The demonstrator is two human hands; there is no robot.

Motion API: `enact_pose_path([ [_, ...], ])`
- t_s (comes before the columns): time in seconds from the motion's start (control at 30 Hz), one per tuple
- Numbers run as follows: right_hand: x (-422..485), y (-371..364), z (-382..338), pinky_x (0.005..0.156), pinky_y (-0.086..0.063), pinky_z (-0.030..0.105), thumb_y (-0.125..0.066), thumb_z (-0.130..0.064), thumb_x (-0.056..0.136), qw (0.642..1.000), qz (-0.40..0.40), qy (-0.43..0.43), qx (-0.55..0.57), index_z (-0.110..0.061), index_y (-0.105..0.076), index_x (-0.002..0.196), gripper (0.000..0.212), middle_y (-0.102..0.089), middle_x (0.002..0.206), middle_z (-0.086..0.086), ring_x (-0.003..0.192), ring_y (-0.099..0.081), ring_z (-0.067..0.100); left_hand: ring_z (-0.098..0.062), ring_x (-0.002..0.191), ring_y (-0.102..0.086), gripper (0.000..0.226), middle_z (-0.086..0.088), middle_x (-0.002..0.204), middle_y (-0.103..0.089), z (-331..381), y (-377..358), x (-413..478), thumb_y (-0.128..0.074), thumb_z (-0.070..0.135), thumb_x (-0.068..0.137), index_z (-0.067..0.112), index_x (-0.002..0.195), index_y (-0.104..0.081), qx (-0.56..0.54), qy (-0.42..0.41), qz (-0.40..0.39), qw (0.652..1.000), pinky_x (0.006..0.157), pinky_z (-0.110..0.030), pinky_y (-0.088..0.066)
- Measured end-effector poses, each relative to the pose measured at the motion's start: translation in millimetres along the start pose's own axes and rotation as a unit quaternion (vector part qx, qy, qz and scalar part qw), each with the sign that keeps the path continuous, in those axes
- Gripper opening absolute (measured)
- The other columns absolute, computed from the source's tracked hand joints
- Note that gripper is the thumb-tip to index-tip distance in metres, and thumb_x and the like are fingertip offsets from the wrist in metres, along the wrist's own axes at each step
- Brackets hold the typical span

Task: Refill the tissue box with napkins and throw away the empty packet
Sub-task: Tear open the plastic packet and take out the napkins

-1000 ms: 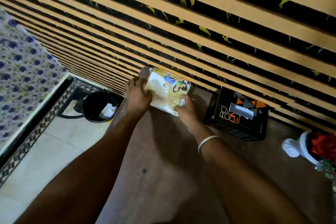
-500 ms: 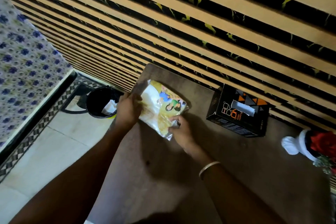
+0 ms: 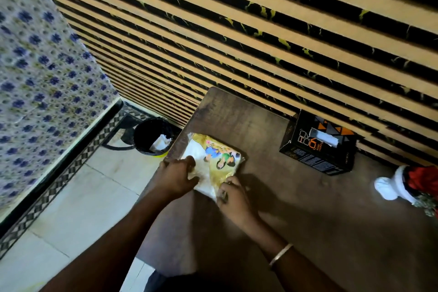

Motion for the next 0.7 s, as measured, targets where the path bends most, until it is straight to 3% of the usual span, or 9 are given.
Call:
enact_pose_path([
  [0.07, -3.7, -1.8, -2.0, 0.092, -0.047, 0.032, -0.064, -0.021, 0.082, 1.000, -0.014, 0.008, 0.022, -0.016, -0.061, 0.082, 0.006, -0.056, 0.119, 0.001, 0.108, -0.060, 0.023, -0.025, 0.115, -0.060, 0.053, 0.001, 0.116, -0.068, 10.1, -3.4, 5.9, -0.061, 0.057, 0.084, 0.021, 0.123, -0.056, 0.030, 0.015, -0.037, 0.999, 0.094, -0.037, -0.037],
  [0.13, -5.5, -1.7, -2.6, 0.089, -0.046, 0.030, -0.065, -0.020, 0.083, 0.999, -0.008, 0.002, 0.038, -0.012, -0.062, 0.085, 0.008, -0.059, 0.114, 0.006, 0.105, -0.060, 0.025, -0.030, 0.112, -0.060, 0.057, -0.007, 0.115, -0.067, 20.0, -8.8, 16.7, -0.062, 0.059, 0.084, 0.014, 0.119, -0.056, 0.040, 0.029, -0.065, 0.997, 0.091, -0.037, -0.040],
  [0.27, -11.0, -3.0, -0.9, 0.083, -0.041, 0.027, -0.067, -0.020, 0.085, 0.998, -0.031, -0.016, 0.050, -0.007, -0.063, 0.089, 0.014, -0.058, 0.111, 0.008, 0.102, -0.058, 0.026, -0.030, 0.104, -0.063, 0.048, -0.013, 0.111, -0.068, 31.8, -16.1, 29.8, -0.071, 0.047, 0.083, 0.005, 0.107, -0.065, -0.005, 0.038, -0.099, 0.994, 0.082, -0.033, -0.043],
  [0.33, -13.2, -5.4, 1.4, 0.083, -0.041, 0.024, -0.068, -0.019, 0.083, 0.997, -0.040, -0.013, 0.065, -0.012, -0.059, 0.080, 0.012, -0.056, 0.112, 0.007, 0.102, -0.059, 0.027, -0.029, 0.101, -0.064, 0.043, -0.013, 0.108, -0.069, 35.4, -16.6, 30.4, -0.074, 0.040, 0.082, 0.002, 0.101, -0.070, -0.028, 0.039, -0.107, 0.993, 0.085, -0.036, -0.047],
  [0.43, -16.8, -6.8, 2.1, 0.086, -0.032, 0.015, -0.072, -0.022, 0.081, 0.996, -0.044, -0.016, 0.082, -0.019, -0.056, 0.081, 0.016, -0.051, 0.130, 0.000, 0.116, -0.055, 0.018, -0.026, 0.094, -0.064, 0.028, -0.008, 0.094, -0.067, 33.4, -16.2, 27.1, -0.079, 0.030, 0.079, 0.005, 0.091, -0.073, -0.060, 0.035, -0.096, 0.993, 0.075, -0.029, -0.044],
  [0.5, -19.0, -4.4, 0.6, 0.085, -0.031, 0.015, -0.075, -0.025, 0.079, 0.994, -0.056, -0.023, 0.091, -0.016, -0.058, 0.101, 0.029, -0.052, 0.132, -0.003, 0.116, -0.052, 0.014, -0.019, 0.082, -0.060, 0.017, -0.001, 0.080, -0.061, 28.9, -15.0, 26.0, -0.083, 0.027, 0.073, 0.020, 0.072, -0.067, -0.088, 0.027, -0.073, 0.993, 0.069, -0.027, -0.039],
  [0.57, -20.3, -1.3, -1.5, 0.080, -0.031, 0.018, -0.076, -0.026, 0.078, 0.991, -0.075, -0.039, 0.108, -0.018, -0.047, 0.121, 0.053, -0.056, 0.128, -0.002, 0.112, -0.053, 0.014, -0.015, 0.076, -0.058, 0.023, 0.002, 0.075, -0.063, 24.8, -14.7, 24.1, -0.084, 0.024, 0.069, 0.025, 0.064, -0.062, -0.117, 0.011, -0.065, 0.991, 0.070, -0.030, -0.043],
  [0.63, -18.6, 0.9, -1.1, 0.092, -0.033, 0.021, -0.075, -0.023, 0.079, 0.985, -0.099, -0.055, 0.130, -0.023, -0.033, 0.142, 0.076, -0.048, 0.142, 0.000, 0.127, -0.048, 0.019, -0.018, 0.076, -0.062, 0.015, -0.001, 0.079, -0.070, 22.3, -13.1, 18.8, -0.083, 0.019, 0.070, 0.022, 0.070, -0.069, -0.144, -0.009, -0.063, 0.987, 0.073, -0.034, -0.049],
  [0.7, -15.3, 1.1, -1.8, 0.112, -0.029, 0.026, -0.073, -0.022, 0.080, 0.983, -0.137, -0.049, 0.111, -0.028, -0.014, 0.156, 0.096, -0.028, 0.159, 0.000, 0.145, -0.030, 0.020, -0.023, 0.081, -0.068, 0.008, -0.005, 0.085, -0.075, 19.4, -12.0, 13.8, -0.080, 0.012, 0.072, 0.016, 0.076, -0.075, -0.176, -0.031, -0.057, 0.982, 0.077, -0.038, -0.053],
])
Point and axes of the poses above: each hand's wrist, its own x-axis towards the middle knuckle, its own y-axis out of the back of the hand, z = x × y, the point moved 4 cm from there along x, towards the middle knuckle
